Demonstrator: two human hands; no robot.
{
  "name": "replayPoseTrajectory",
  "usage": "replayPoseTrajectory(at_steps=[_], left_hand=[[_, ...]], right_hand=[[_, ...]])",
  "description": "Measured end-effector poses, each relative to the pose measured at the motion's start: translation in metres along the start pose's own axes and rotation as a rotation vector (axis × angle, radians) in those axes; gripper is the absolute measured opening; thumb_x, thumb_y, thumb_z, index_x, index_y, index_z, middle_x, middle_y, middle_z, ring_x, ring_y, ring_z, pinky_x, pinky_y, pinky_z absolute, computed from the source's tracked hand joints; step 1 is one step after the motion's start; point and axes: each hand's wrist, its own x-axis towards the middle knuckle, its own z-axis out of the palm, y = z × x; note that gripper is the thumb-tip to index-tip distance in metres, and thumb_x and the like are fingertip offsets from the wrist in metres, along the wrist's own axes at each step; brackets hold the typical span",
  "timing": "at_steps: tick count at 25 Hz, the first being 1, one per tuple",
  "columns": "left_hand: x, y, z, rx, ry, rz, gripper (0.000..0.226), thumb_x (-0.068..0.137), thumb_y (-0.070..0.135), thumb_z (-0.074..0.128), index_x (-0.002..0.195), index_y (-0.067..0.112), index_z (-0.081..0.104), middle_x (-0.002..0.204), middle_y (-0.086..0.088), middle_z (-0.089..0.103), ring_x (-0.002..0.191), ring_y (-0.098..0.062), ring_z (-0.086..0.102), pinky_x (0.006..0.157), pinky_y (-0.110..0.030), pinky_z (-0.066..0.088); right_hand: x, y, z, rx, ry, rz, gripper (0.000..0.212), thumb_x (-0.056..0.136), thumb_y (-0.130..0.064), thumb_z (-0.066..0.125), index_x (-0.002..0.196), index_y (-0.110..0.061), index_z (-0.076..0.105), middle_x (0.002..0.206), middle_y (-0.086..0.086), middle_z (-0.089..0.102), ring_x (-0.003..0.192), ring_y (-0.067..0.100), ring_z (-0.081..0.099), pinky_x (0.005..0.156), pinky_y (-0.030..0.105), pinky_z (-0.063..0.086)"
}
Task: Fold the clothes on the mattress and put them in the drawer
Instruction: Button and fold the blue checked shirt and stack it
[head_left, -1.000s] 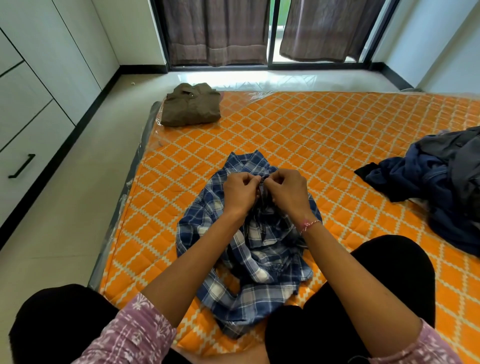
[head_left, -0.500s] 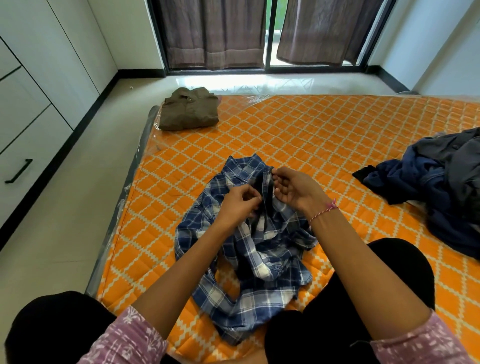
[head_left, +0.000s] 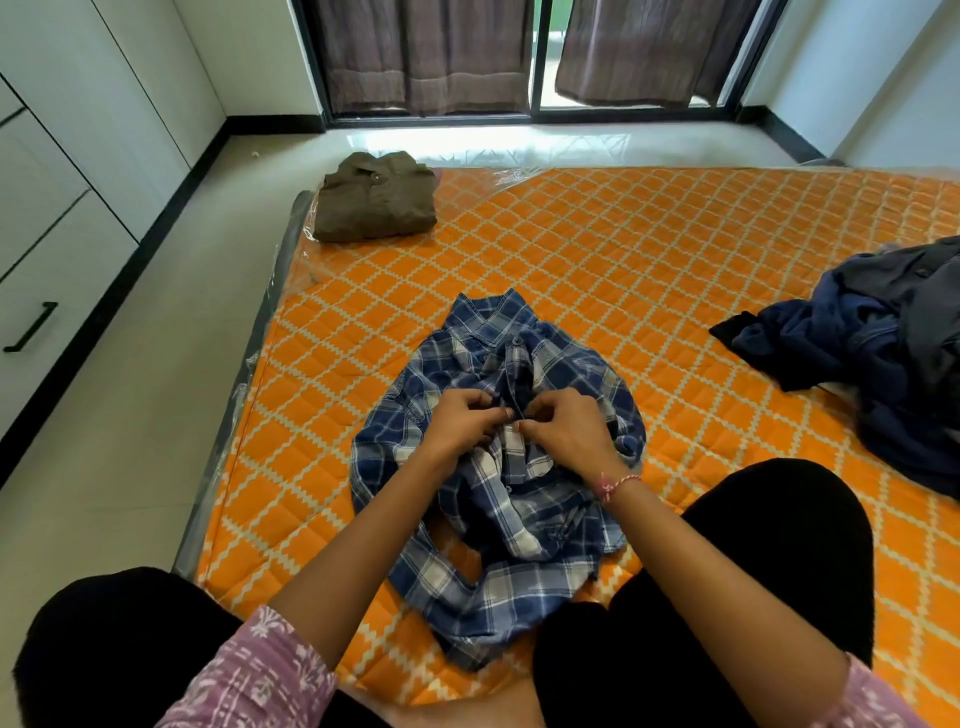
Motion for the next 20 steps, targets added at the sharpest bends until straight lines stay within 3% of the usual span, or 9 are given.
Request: replayPoseTrajectory(at_steps=[4,8,12,14,16,18,20], left_hand=[[-0.008,-0.007,-0.004,-0.205,-0.122,-0.093,0.013,0.092,0.006,0.058,0.082,0.006,0.066,0.074,-0.008,0.066,0.062,-0.009,0.066,0.063,-0.019,0.055],[-0.012,-0.011,0.003,-0.015,-0.029,0.074,0.017,0.085,0.001,0.066,0.072,0.012,0.064,0.069,-0.004,0.063,0.063,-0.012,0.059,0.064,-0.025,0.051],[-0.010,-0.002,0.010,0.038,0.012,0.186,0.010,0.084,0.009,0.070,0.075,0.013,0.067,0.070,0.000,0.065,0.066,-0.009,0.062,0.066,-0.021,0.051],[-0.011,0.001,0.014,0.039,0.043,0.206,0.007,0.084,0.010,0.070,0.078,0.011,0.067,0.072,0.000,0.065,0.068,-0.011,0.062,0.068,-0.025,0.050],[-0.011,0.009,0.017,0.021,0.064,0.217,0.008,0.085,0.010,0.069,0.077,0.011,0.066,0.072,-0.001,0.066,0.069,-0.013,0.063,0.070,-0.027,0.050],[-0.009,0.025,0.015,0.031,0.111,0.250,0.013,0.086,0.010,0.068,0.074,0.015,0.064,0.073,-0.004,0.067,0.072,-0.016,0.065,0.073,-0.032,0.054],[-0.003,0.049,0.009,0.021,0.226,0.270,0.017,0.090,0.011,0.063,0.074,0.017,0.058,0.078,-0.007,0.065,0.078,-0.023,0.066,0.076,-0.039,0.056]], right_hand=[[-0.002,0.003,0.018,0.031,0.170,-0.009,0.046,0.082,-0.001,0.059,0.049,-0.023,0.037,0.048,-0.005,0.040,0.046,0.010,0.039,0.051,0.026,0.032],[-0.003,-0.001,0.019,0.230,0.276,0.044,0.041,0.078,0.003,0.062,0.051,-0.022,0.044,0.054,-0.006,0.048,0.059,0.019,0.057,0.058,0.032,0.051],[0.005,0.000,0.007,0.267,0.286,0.055,0.041,0.078,0.003,0.061,0.050,-0.017,0.037,0.051,-0.001,0.042,0.056,0.020,0.050,0.057,0.038,0.049],[0.007,0.000,0.003,0.268,0.278,0.061,0.040,0.079,0.002,0.060,0.050,-0.016,0.039,0.050,0.000,0.041,0.052,0.016,0.045,0.052,0.032,0.042],[0.008,-0.004,-0.001,0.260,0.276,0.088,0.032,0.082,-0.001,0.058,0.056,-0.015,0.046,0.055,0.000,0.047,0.053,0.014,0.045,0.052,0.025,0.037],[0.013,-0.011,-0.008,0.281,0.283,0.112,0.016,0.088,-0.007,0.055,0.071,-0.009,0.056,0.066,0.006,0.055,0.060,0.018,0.050,0.058,0.031,0.042],[0.025,-0.019,-0.025,0.363,0.326,0.140,0.014,0.094,-0.015,0.052,0.089,-0.003,0.058,0.079,0.012,0.058,0.070,0.022,0.052,0.065,0.039,0.045]])
